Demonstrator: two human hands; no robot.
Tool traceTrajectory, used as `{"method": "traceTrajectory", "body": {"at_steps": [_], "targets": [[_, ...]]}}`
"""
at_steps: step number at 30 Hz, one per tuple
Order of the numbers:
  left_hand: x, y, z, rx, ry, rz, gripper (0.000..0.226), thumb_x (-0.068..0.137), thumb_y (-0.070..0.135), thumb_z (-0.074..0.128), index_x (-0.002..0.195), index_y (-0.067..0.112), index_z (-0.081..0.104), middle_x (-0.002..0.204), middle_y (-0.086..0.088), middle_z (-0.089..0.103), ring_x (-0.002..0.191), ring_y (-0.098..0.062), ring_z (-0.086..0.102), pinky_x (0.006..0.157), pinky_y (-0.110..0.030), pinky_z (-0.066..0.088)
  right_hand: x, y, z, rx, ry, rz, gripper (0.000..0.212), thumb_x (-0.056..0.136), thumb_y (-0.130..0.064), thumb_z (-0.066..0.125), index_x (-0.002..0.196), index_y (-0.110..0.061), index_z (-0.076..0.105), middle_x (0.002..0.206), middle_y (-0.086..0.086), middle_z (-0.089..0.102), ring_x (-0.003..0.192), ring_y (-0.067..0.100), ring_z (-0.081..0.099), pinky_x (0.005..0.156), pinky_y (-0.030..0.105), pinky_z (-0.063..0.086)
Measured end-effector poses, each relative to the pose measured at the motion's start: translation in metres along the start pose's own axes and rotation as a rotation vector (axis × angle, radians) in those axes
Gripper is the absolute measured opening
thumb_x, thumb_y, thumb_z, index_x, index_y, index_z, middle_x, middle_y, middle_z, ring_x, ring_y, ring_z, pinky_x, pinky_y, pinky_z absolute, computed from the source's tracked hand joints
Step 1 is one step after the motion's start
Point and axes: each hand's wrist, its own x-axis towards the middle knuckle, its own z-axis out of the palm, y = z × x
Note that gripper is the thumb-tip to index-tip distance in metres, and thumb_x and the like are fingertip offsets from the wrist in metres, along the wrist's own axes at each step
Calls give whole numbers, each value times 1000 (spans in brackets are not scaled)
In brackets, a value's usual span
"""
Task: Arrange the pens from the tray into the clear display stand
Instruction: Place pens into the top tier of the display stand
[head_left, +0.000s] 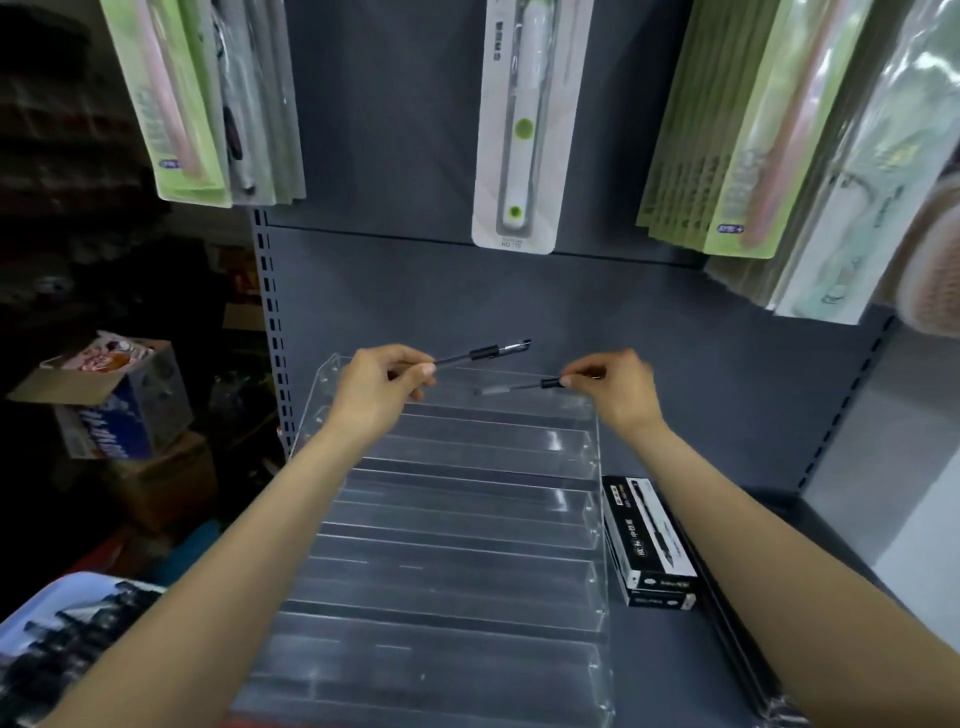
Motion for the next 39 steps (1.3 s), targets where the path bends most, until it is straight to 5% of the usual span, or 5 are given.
{"method": "traceTrajectory", "body": {"at_steps": [4, 22, 30, 36, 39], "targets": [[4, -1, -2, 41, -1, -22, 8, 90, 16, 60, 94, 12, 66, 73, 5, 64, 52, 2, 58, 66, -15, 49, 23, -4, 7, -254, -127, -2, 8, 82, -15, 69, 89, -16, 73, 93, 2, 72, 92, 20, 65, 79, 23, 47], [16, -19, 11, -6, -113, 14, 10, 88, 16, 62, 83, 23, 65, 73, 5, 68, 58, 0, 62, 81, -35, 54, 50, -12, 13, -618, -478, -92, 20, 75, -9, 76, 94, -8, 71, 100, 12, 68, 92, 29, 65, 83, 36, 54], [17, -16, 22, 2, -131, 21, 9, 89, 14, 61, 84, 20, 66, 72, 6, 68, 57, 5, 61, 75, -23, 52, 48, -1, 12, -544, -441, -139, 16, 80, -6, 69, 96, -6, 72, 102, 12, 70, 94, 27, 65, 86, 35, 53], [21, -12, 30, 48, -152, 62, 6, 89, 15, 61, 89, 16, 68, 74, 7, 68, 60, 4, 62, 69, -13, 49, 33, 9, -2, -122, -200, -55, 16, 86, -7, 63, 100, -8, 71, 96, 4, 69, 89, 11, 61, 73, 9, 42], [28, -4, 35, 30, -166, 110, 9, 89, 17, 62, 84, 23, 66, 72, 9, 68, 63, 1, 64, 71, -17, 50, 28, 10, -12, 154, -199, -20, 15, 89, -7, 59, 99, -9, 70, 96, 13, 71, 90, 19, 65, 89, 30, 49]]}}
